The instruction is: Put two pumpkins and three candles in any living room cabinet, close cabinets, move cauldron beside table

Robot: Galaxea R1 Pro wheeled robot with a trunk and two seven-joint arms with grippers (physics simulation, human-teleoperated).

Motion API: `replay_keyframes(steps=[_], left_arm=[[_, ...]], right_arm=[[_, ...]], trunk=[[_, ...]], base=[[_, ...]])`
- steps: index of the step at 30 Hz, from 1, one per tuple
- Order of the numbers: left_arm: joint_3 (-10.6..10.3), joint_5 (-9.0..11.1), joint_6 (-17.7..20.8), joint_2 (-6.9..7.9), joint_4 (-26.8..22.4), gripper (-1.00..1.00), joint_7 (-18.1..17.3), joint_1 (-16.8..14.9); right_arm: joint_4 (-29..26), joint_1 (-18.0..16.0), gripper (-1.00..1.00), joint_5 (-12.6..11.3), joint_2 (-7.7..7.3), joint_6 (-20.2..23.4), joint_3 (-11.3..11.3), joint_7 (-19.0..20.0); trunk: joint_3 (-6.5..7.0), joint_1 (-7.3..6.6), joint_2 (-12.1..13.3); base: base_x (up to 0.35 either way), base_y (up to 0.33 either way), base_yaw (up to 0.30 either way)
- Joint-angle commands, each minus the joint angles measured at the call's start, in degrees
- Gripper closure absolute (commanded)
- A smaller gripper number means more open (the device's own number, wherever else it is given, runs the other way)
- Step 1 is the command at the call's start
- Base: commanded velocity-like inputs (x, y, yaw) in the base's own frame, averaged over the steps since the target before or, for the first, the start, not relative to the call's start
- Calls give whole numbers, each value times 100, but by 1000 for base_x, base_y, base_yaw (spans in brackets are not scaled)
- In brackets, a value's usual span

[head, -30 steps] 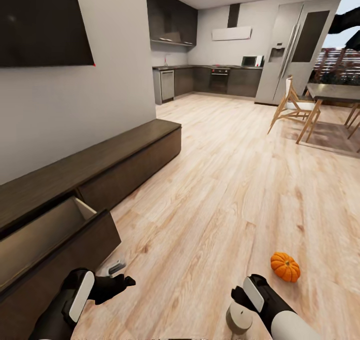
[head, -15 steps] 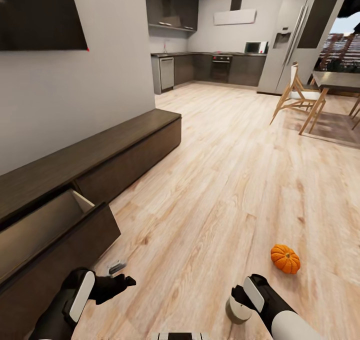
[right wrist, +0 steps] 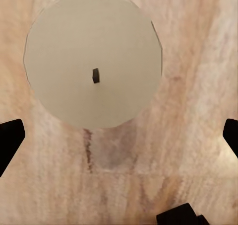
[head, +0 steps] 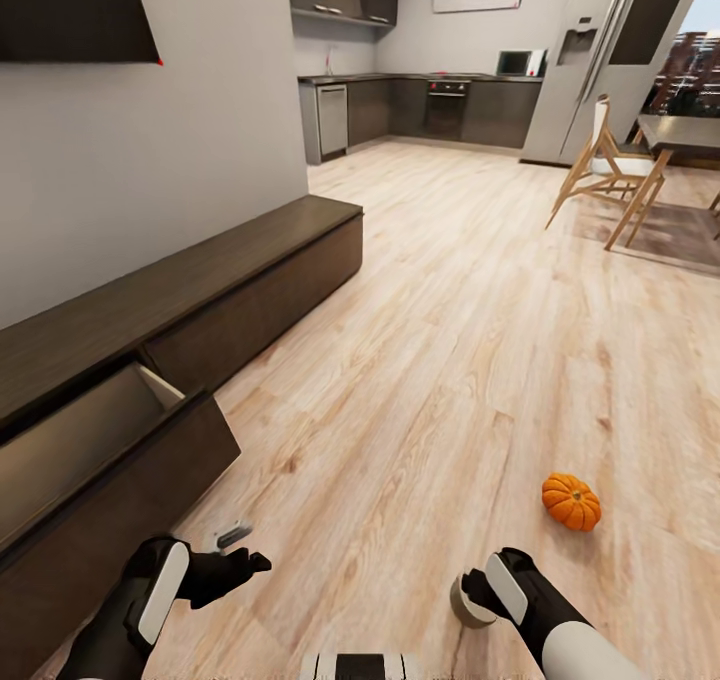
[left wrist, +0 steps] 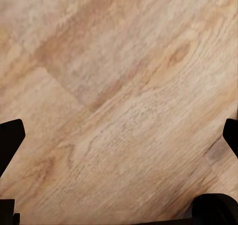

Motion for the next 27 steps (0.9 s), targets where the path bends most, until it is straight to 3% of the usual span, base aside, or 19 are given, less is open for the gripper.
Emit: replay_keyframes(steps=[1, 16, 27], left_arm=[[-3, 2, 0, -3, 0, -100, 0, 0], [-8, 2, 0, -11, 0, -100, 0, -3], [-7, 2, 1, -8, 0, -100, 0, -2]], right_arm=[[-1, 0, -100, 1, 1, -10, 1, 0], [-11, 0, -100, 2, 32, -237, 12, 8], [-1, 0, -100, -3, 54, -238, 12, 9]], trunk=[[-23, 2, -2], [-355, 41, -22], [-355, 41, -22]], base=[[0, 0, 0], [0, 0, 0], [23, 14, 0]])
